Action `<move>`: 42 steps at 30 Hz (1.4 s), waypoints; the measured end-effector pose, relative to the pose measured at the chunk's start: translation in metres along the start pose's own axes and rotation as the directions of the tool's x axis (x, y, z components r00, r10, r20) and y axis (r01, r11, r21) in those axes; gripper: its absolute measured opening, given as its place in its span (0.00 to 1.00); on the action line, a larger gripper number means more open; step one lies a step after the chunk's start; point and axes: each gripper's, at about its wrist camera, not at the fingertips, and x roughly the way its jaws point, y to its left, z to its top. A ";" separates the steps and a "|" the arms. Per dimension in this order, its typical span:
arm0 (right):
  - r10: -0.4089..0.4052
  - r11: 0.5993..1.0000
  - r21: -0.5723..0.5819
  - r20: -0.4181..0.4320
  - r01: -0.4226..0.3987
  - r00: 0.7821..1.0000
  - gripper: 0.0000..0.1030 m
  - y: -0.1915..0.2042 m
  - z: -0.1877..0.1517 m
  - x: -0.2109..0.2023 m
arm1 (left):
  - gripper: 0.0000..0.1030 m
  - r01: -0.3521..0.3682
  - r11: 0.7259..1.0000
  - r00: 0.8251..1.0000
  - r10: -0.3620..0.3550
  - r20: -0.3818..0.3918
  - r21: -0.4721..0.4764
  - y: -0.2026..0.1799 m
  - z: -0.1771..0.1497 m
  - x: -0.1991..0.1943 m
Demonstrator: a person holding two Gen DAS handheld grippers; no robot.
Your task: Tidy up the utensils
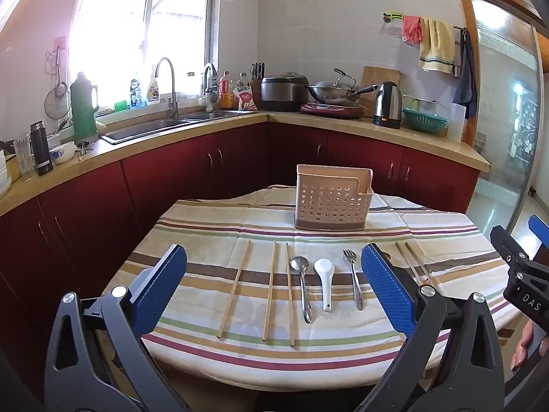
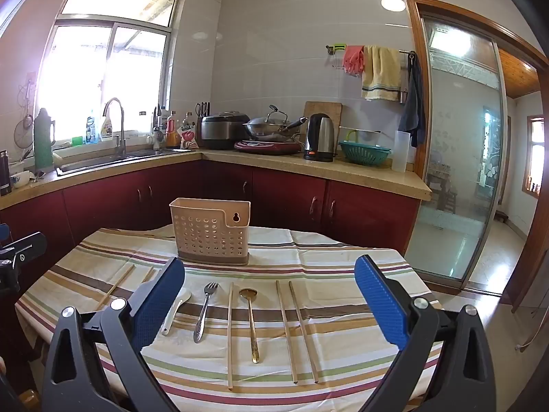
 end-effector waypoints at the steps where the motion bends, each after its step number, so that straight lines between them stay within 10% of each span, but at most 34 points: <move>1: 0.000 1.000 -0.001 -0.003 0.000 1.000 0.94 0.000 0.000 0.000 | 0.96 0.001 1.000 1.000 -0.001 -0.002 -0.002 0.000 0.000 0.000; 42: -0.004 1.000 -0.007 -0.001 0.004 1.000 0.94 -0.001 0.004 -0.002 | 0.96 -0.001 1.000 1.000 0.001 0.009 0.004 0.002 0.003 0.000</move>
